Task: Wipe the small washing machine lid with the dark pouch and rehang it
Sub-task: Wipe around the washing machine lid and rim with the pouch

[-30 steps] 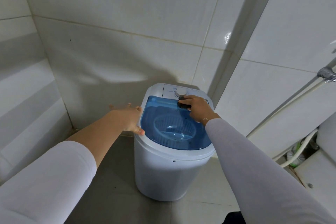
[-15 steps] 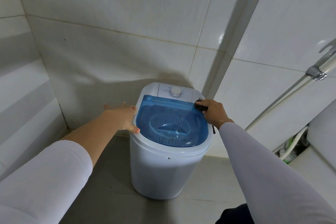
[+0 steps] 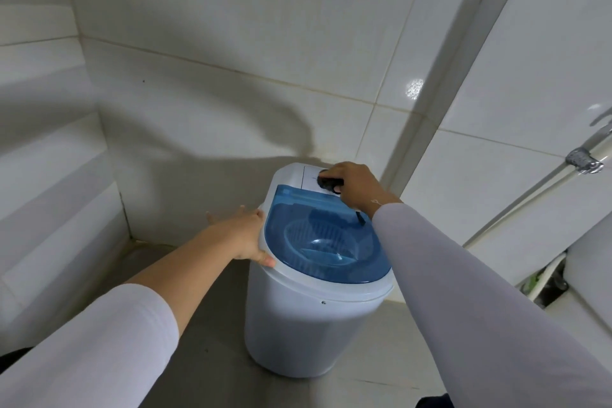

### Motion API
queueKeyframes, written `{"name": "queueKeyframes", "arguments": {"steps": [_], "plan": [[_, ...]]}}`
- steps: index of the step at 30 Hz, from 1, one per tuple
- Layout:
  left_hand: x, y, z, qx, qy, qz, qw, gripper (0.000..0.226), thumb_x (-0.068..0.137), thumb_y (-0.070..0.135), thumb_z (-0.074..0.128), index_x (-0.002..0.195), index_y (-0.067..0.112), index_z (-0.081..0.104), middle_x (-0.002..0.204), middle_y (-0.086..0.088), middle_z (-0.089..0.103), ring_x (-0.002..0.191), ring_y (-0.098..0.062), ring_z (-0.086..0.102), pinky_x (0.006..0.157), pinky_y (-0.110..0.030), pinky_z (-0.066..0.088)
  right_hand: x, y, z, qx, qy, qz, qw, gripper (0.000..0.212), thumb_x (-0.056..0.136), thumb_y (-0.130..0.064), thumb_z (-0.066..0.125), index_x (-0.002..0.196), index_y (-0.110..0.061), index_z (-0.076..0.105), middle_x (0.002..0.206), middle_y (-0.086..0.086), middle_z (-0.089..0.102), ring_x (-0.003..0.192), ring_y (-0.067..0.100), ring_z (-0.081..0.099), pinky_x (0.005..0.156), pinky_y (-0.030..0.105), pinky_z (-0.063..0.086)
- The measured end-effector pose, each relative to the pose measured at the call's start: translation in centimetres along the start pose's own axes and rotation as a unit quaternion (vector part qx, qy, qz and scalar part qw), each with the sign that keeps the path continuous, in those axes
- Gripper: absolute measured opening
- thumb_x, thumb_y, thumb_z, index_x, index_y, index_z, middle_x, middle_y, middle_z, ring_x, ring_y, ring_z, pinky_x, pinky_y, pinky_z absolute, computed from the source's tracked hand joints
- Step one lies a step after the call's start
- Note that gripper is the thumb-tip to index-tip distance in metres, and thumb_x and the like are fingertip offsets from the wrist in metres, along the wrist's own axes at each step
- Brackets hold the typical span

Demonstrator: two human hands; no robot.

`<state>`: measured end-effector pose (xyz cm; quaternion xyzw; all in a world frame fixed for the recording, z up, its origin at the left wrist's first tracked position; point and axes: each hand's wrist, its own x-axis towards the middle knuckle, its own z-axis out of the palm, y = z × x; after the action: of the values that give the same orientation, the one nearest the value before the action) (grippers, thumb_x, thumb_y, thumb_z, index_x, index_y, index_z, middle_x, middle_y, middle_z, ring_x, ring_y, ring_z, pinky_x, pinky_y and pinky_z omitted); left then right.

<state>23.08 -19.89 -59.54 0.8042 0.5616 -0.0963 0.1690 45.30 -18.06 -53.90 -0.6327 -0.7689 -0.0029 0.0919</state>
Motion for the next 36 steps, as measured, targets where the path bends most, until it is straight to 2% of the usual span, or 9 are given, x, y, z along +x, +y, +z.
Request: {"name": "queueKeyframes", "arguments": {"steps": [2, 5, 8, 12, 17, 21, 28, 32, 36], "plan": [[-0.1, 0.1, 0.1, 0.007, 0.003, -0.007, 1.000, 0.098, 0.075, 0.060, 0.067, 0.150, 0.020, 0.019, 0.159, -0.004, 0.022, 0.150, -0.025, 0.009, 0.115, -0.065, 0.013, 1.3, -2.5, 0.5, -0.007, -0.018, -0.032, 0.999, 0.044, 0.085, 0.007, 0.047, 0.118, -0.016, 0.062, 0.126, 0.009, 0.060, 0.112, 0.030, 0.055, 0.098, 0.036, 0.044], [0.0, 0.1, 0.1, 0.021, 0.010, -0.009, 1.000, 0.098, 0.071, 0.065, 0.067, 0.147, 0.020, 0.025, 0.155, -0.006, 0.030, 0.148, -0.029, 0.018, 0.113, -0.065, 0.017, 2.7, -5.6, 2.0, 0.003, -0.041, -0.061, 0.997, 0.044, 0.085, 0.008, 0.047, 0.117, -0.017, 0.063, 0.125, 0.009, 0.060, 0.112, 0.028, 0.055, 0.097, 0.035, 0.045], [-0.2, 0.0, 0.0, 0.031, 0.003, -0.010, 0.999, 0.103, 0.072, 0.067, 0.064, 0.150, 0.019, 0.018, 0.157, -0.008, 0.026, 0.147, -0.029, 0.020, 0.113, -0.062, 0.021, 3.3, -7.0, 3.7, -0.012, -0.069, -0.069, 0.995, 0.044, 0.084, 0.009, 0.046, 0.115, -0.017, 0.064, 0.125, 0.008, 0.060, 0.114, 0.028, 0.053, 0.097, 0.038, 0.046], [-0.6, 0.3, -0.4, 0.038, -0.004, -0.014, 0.999, 0.106, 0.075, 0.066, 0.063, 0.153, 0.017, 0.012, 0.160, -0.005, 0.018, 0.150, -0.026, 0.009, 0.113, -0.068, 0.013, 3.5, -7.4, 5.0, -0.023, -0.071, -0.072, 0.995, 0.046, 0.083, 0.009, 0.046, 0.114, -0.018, 0.065, 0.129, 0.004, 0.058, 0.115, 0.029, 0.052, 0.095, 0.036, 0.047], [-0.7, 0.3, -0.4, 0.034, -0.012, -0.017, 0.999, 0.105, 0.076, 0.067, 0.062, 0.153, 0.018, 0.010, 0.161, -0.005, 0.017, 0.151, -0.026, 0.006, 0.112, -0.068, 0.011, 3.2, -6.2, 5.6, -0.019, -0.056, -0.052, 0.997, 0.054, 0.080, 0.013, 0.046, 0.117, -0.022, 0.063, 0.134, 0.003, 0.054, 0.122, 0.026, 0.050, 0.103, 0.033, 0.043], [-0.4, 0.0, -0.1, 0.027, -0.001, -0.014, 1.000, 0.102, 0.074, 0.067, 0.062, 0.151, 0.020, 0.015, 0.160, -0.005, 0.020, 0.150, -0.027, 0.006, 0.111, -0.070, 0.011, 2.2, -4.4, 4.7, -0.041, -0.057, -0.019, 0.997, 0.052, 0.084, 0.011, 0.047, 0.124, -0.019, 0.058, 0.135, 0.007, 0.053, 0.121, 0.028, 0.050, 0.103, 0.030, 0.039], [-0.4, 0.1, 0.0, 0.025, -0.004, -0.022, 0.999, 0.101, 0.075, 0.065, 0.063, 0.151, 0.020, 0.014, 0.161, -0.006, 0.017, 0.151, -0.027, 0.005, 0.112, -0.069, 0.009, -1.5, 0.7, 3.5, -0.040, -0.036, 0.055, 0.997, 0.052, 0.083, 0.009, 0.051, 0.125, -0.021, 0.057, 0.136, 0.009, 0.053, 0.122, 0.029, 0.050, 0.105, 0.033, 0.038], [-0.8, 0.5, -0.2, 0.038, 0.001, -0.025, 0.999, 0.098, 0.076, 0.064, 0.063, 0.150, 0.020, 0.017, 0.160, -0.007, 0.021, 0.150, -0.028, 0.010, 0.112, -0.067, 0.012, -3.8, 3.1, 2.9, -0.019, -0.034, 0.086, 0.996, 0.048, 0.085, 0.008, 0.051, 0.125, -0.017, 0.057, 0.135, 0.009, 0.054, 0.122, 0.027, 0.050, 0.106, 0.026, 0.034], [-0.4, 0.3, 0.0, 0.035, 0.004, -0.022, 0.999, 0.096, 0.074, 0.065, 0.064, 0.148, 0.021, 0.021, 0.157, -0.006, 0.028, 0.148, -0.029, 0.016, 0.113, -0.064, 0.020, -5.7, 5.3, 2.5, -0.015, -0.026, 0.107, 0.994, 0.048, 0.084, 0.007, 0.051, 0.124, -0.018, 0.059, 0.134, 0.008, 0.055, 0.122, 0.028, 0.050, 0.106, 0.028, 0.036]]}}
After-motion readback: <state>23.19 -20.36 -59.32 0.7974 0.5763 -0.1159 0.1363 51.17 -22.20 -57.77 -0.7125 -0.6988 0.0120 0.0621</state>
